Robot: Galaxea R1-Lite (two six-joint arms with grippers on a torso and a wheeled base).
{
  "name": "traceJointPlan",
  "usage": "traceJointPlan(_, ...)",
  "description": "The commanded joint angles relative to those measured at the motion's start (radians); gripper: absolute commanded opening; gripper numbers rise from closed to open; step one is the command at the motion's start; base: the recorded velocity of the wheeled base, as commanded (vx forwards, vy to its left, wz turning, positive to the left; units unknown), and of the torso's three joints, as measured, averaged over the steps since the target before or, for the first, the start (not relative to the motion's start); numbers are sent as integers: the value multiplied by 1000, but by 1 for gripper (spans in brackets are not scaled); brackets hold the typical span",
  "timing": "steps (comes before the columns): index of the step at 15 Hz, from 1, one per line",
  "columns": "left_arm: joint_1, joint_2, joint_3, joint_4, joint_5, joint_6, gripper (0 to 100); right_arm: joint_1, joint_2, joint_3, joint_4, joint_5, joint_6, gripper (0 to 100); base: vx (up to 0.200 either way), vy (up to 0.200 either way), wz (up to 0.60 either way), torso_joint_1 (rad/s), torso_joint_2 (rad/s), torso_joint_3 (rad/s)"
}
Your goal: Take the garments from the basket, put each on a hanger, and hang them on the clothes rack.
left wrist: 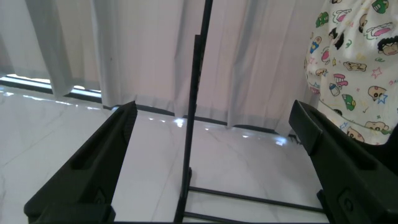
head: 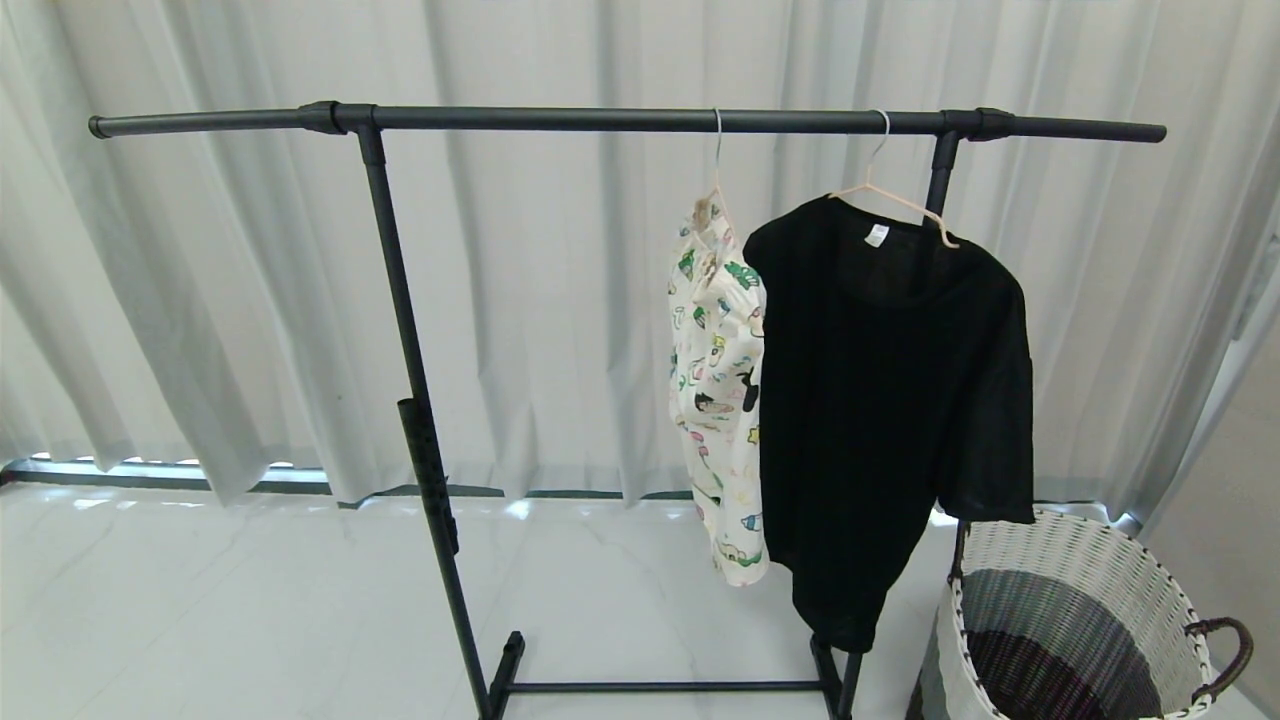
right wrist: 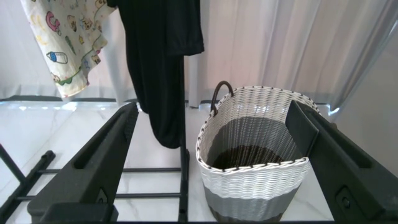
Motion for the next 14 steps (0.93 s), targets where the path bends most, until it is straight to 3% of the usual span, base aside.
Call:
traceJointPlan(1, 0, 0, 0, 0, -1, -1, 100, 1, 0, 1, 0, 0, 0, 100, 0, 0, 0, 0, 0, 0)
traceJointPlan(14, 0, 1, 0, 0, -1, 0, 100, 1, 0, -1, 0, 0, -2, 100, 0, 0, 0, 0, 0, 0)
